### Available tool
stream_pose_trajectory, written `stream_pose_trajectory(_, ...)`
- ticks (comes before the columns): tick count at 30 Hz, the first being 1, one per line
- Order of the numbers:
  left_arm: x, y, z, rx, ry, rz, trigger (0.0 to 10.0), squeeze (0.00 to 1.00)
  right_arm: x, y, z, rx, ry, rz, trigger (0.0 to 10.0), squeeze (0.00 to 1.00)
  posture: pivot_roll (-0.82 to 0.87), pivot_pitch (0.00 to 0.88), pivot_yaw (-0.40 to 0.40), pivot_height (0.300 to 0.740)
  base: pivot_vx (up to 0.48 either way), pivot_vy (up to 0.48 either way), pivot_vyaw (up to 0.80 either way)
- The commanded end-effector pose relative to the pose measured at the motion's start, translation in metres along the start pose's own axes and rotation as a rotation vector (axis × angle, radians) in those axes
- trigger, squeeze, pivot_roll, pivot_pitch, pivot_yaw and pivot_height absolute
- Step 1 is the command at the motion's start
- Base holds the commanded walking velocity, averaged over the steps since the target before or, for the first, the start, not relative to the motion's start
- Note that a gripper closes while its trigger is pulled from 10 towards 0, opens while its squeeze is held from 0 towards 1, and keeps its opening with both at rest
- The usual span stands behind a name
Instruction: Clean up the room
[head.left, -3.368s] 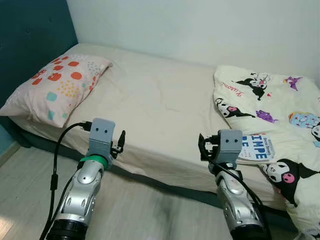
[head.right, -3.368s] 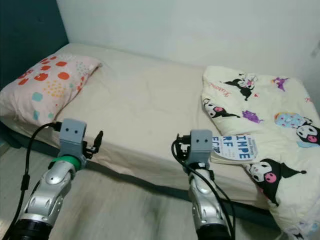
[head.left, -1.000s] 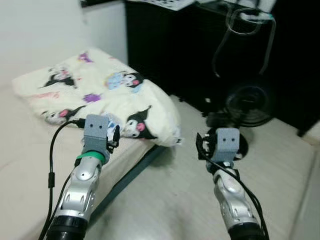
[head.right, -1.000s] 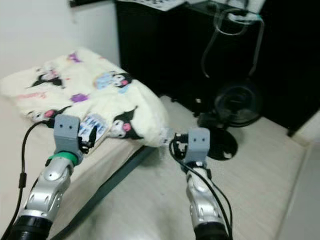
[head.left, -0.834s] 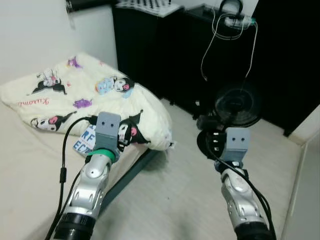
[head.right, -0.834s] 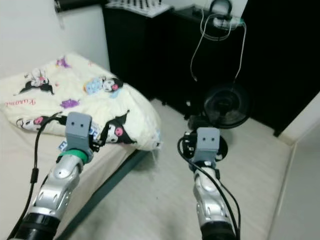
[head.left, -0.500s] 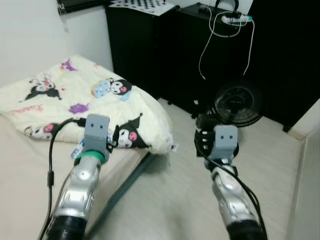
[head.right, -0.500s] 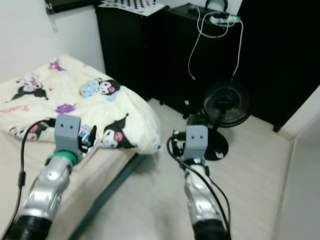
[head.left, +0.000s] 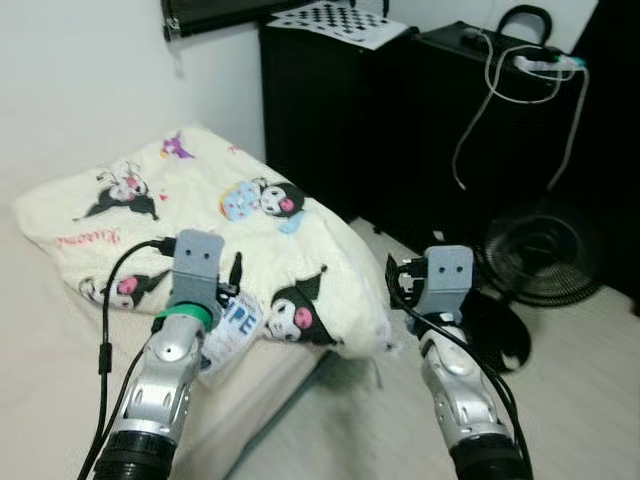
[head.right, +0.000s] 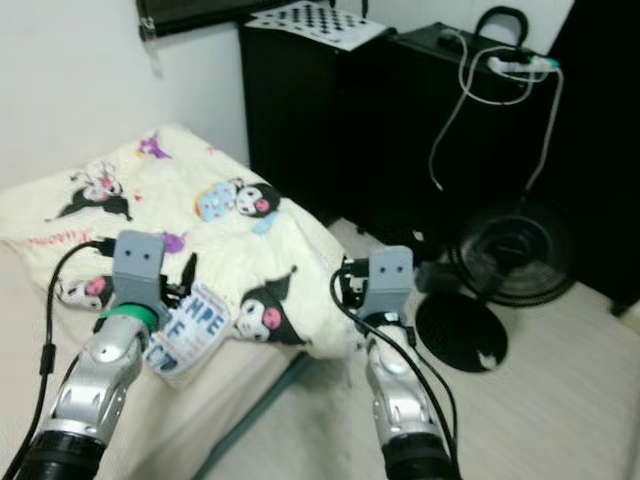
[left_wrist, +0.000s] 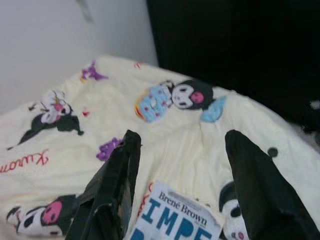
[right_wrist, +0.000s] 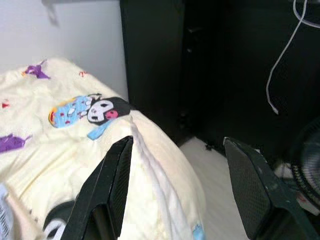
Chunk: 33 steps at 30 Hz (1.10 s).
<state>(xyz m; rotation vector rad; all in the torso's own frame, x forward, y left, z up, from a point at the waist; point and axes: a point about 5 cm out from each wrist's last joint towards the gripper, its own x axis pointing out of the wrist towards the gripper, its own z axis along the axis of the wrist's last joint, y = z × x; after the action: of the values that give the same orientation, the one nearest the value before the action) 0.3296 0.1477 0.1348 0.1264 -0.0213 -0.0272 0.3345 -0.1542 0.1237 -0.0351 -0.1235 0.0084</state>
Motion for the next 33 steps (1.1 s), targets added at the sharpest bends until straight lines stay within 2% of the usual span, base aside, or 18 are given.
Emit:
stream_pose_trajectory(1,-0.003,-0.003,-0.005,-0.003,0.024,-0.026,10.0,0.0,-0.004,-0.002,-0.006,0.006,0.022,-0.015,10.0,0.0,-0.02,0.044,0.056,0.74,0.0,0.0,0.0)
stream_pose_trajectory(9,-0.009,-0.008,-0.01,-0.007,0.037,-0.076,10.0,0.0,-0.006,-0.002,-0.008,0.003,0.028,-0.02,10.0,0.0,-0.02,0.05,0.059,0.74,0.0,0.0,0.0)
stream_pose_trajectory(19,-0.013,-0.005,-0.016,-0.002,0.056,-0.069,10.0,0.0,-0.007,0.001,-0.01,0.005,0.035,-0.016,10.0,0.0,-0.02,0.056,0.059,0.705,0.0,0.0,0.0)
stream_pose_trajectory(21,-0.019,-0.002,-0.03,0.022,0.1,-0.101,10.0,0.0,-0.008,0.001,-0.011,0.006,0.039,-0.015,10.0,0.0,-0.02,0.063,0.057,0.695,0.0,0.0,0.0)
stream_pose_trajectory(22,-0.019,-0.002,-0.03,0.022,0.1,-0.101,10.0,0.0,-0.008,0.001,-0.011,0.006,0.039,-0.015,10.0,0.0,-0.02,0.063,0.057,0.695,0.0,0.0,0.0)
stream_pose_trajectory(24,-0.026,0.001,-0.045,0.05,0.152,-0.16,10.0,0.0,-0.009,0.002,-0.013,0.006,0.044,-0.012,10.0,0.0,-0.02,0.069,0.054,0.685,0.0,0.0,0.0)
stream_pose_trajectory(25,-0.026,0.001,-0.045,0.05,0.152,-0.16,10.0,0.0,-0.009,0.002,-0.013,0.006,0.044,-0.012,10.0,0.0,-0.02,0.069,0.054,0.685,0.0,0.0,0.0)
stream_pose_trajectory(27,-0.033,0.005,-0.054,0.133,0.167,-0.206,10.0,0.0,-0.011,0.001,-0.014,0.004,0.049,-0.011,10.0,0.0,-0.02,0.072,0.051,0.675,0.0,0.0,0.0)
stream_pose_trajectory(28,-0.033,0.005,-0.054,0.133,0.167,-0.206,10.0,0.0,-0.011,0.001,-0.014,0.004,0.049,-0.011,10.0,0.0,-0.02,0.072,0.051,0.675,0.0,0.0,0.0)
stream_pose_trajectory(29,-0.037,0.006,-0.057,0.203,0.162,-0.236,10.0,0.0,-0.012,0.001,-0.015,0.003,0.052,-0.012,10.0,0.0,-0.01,0.074,0.05,0.67,0.0,0.0,0.0)
stream_pose_trajectory(30,-0.037,0.006,-0.057,0.203,0.162,-0.236,10.0,0.0,-0.012,0.001,-0.015,0.003,0.052,-0.012,10.0,0.0,-0.01,0.074,0.05,0.67,0.0,0.0,0.0)
stream_pose_trajectory(31,-0.041,0.006,-0.059,0.274,0.151,-0.27,10.0,0.0,-0.012,0.0,-0.015,0.002,0.054,-0.012,10.0,0.0,-0.01,0.075,0.048,0.665,0.0,0.0,0.0)
stream_pose_trajectory(32,-0.041,0.006,-0.059,0.274,0.151,-0.27,10.0,0.0,-0.012,0.0,-0.015,0.002,0.054,-0.012,10.0,0.0,-0.01,0.075,0.048,0.665,0.0,0.0,0.0)
stream_pose_trajectory(33,-0.046,0.004,-0.062,0.34,0.145,-0.307,10.0,0.0,-0.012,-0.001,-0.015,0.002,0.055,-0.013,10.0,0.0,-0.01,0.076,0.048,0.66,0.0,0.0,0.0)
